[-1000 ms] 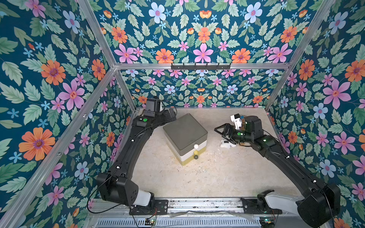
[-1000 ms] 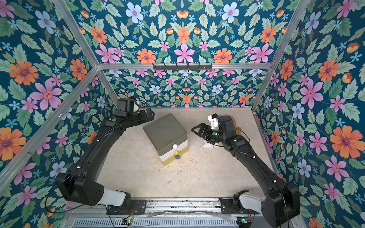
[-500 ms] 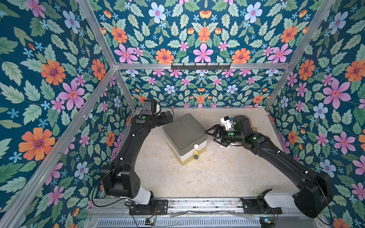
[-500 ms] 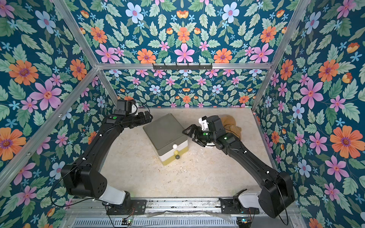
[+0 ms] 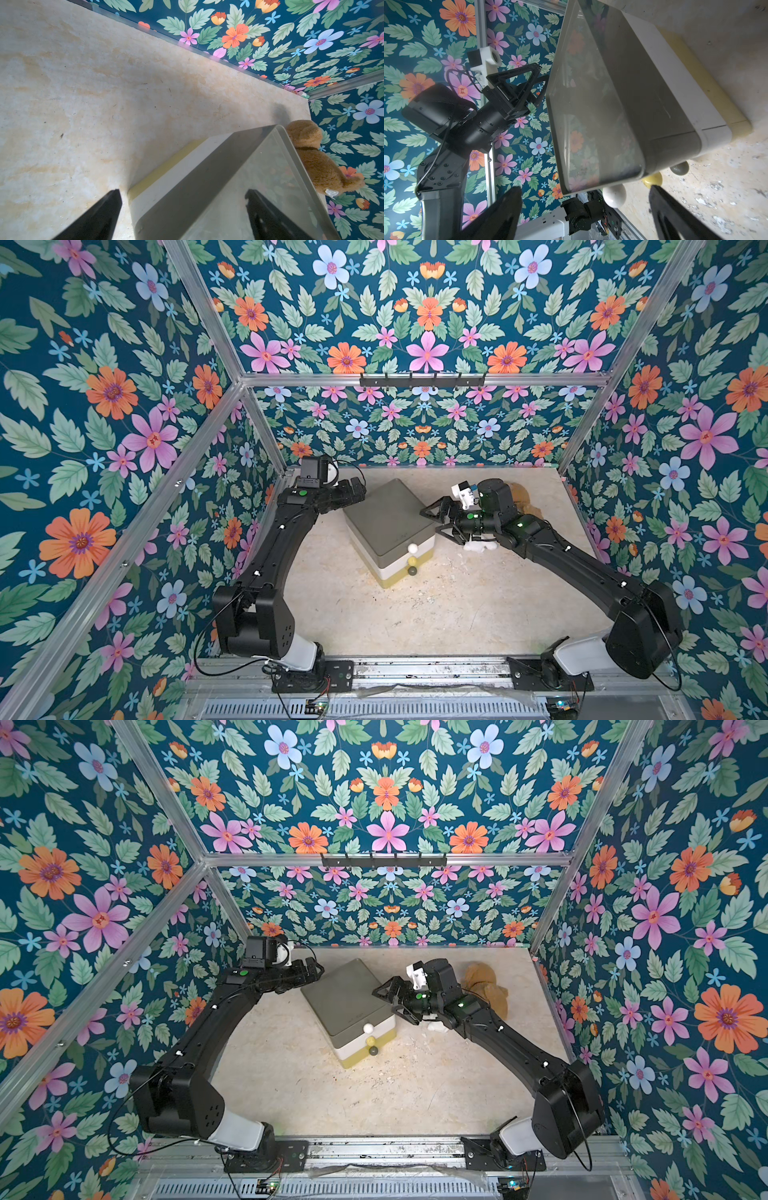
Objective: Take the keys out of the drawer
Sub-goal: Adjust the storage box at the center of the board.
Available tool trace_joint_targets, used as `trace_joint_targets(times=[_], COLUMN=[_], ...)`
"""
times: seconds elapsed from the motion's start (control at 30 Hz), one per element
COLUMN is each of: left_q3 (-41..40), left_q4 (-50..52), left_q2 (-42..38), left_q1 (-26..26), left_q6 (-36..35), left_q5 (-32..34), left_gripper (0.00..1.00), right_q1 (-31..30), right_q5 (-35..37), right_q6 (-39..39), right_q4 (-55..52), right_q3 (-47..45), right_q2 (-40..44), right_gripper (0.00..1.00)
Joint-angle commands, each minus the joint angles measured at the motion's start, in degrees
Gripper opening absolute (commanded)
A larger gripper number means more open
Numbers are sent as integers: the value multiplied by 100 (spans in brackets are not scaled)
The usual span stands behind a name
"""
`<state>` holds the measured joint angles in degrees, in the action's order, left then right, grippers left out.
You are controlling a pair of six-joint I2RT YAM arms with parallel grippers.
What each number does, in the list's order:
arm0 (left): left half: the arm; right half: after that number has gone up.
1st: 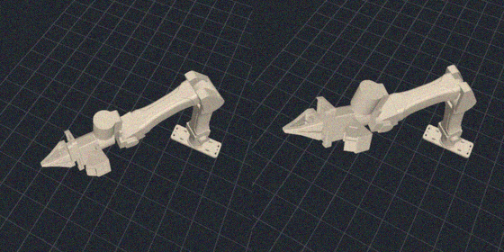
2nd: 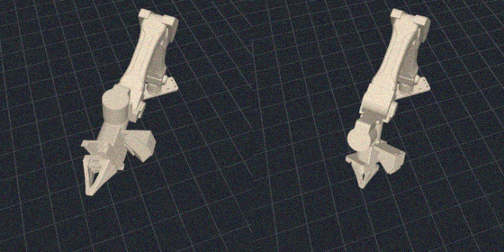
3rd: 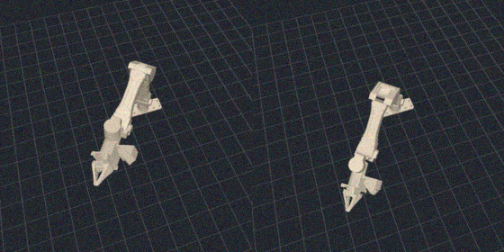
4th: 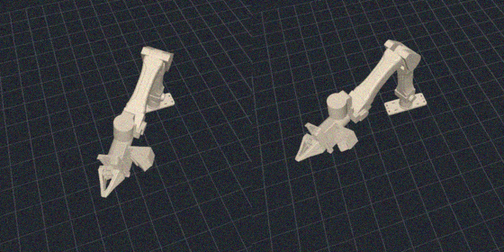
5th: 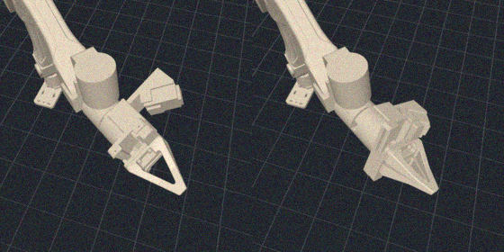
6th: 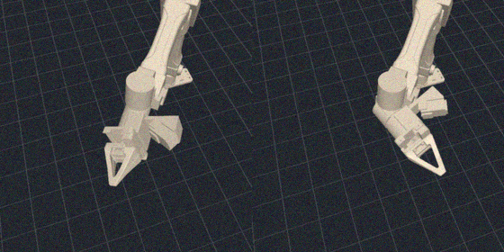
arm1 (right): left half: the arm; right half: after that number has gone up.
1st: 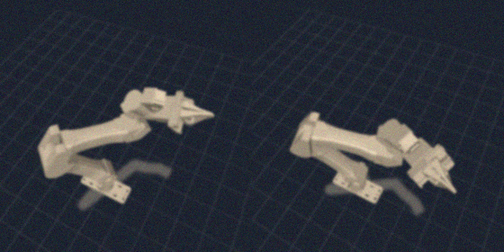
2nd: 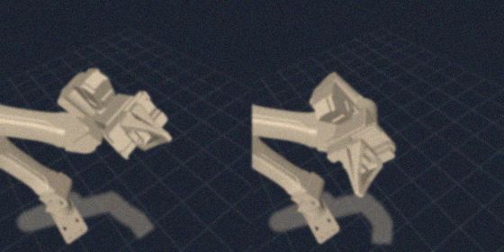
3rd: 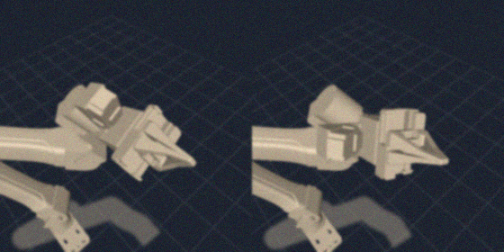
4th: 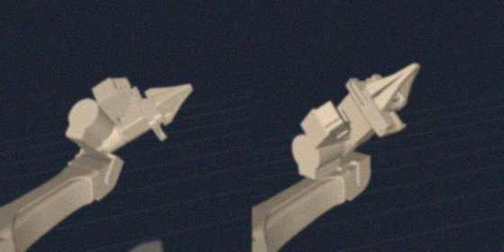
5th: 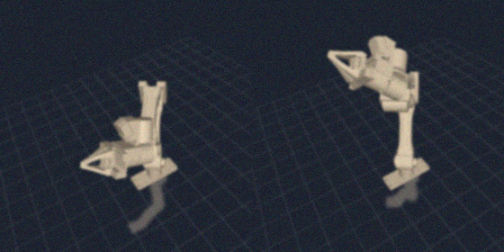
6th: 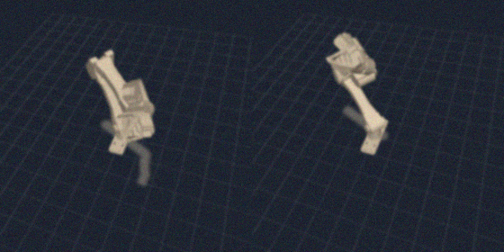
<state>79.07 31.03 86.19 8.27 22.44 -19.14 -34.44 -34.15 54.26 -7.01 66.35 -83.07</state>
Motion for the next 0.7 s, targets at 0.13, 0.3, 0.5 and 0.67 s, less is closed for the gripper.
trace_joint_targets(times=[0.13, 0.3, 0.5, 0.67], left_q3=[-117, -111, -111, -180], left_q4=[-333, -352, -374, -402], left_q2=[-49, -84, -85, -111], left_q1=[-36, -45, -45, -45], left_q6=[9, -93, -99, -64], left_q5=[-291, -386, -503, -560], left_gripper=[99, 99, 99, 99], right_q1=[-37, -33, -28, -26], right_q5=[-47, 72, 167, 248], right_q6=[51, -99, -235, -435], right_q4=[312, 164, 53, -122], right_q3=[208, 423, 602, 763], right_q2=[-222, -340, -438, -539], right_gripper=[99, 99, 99, 99])
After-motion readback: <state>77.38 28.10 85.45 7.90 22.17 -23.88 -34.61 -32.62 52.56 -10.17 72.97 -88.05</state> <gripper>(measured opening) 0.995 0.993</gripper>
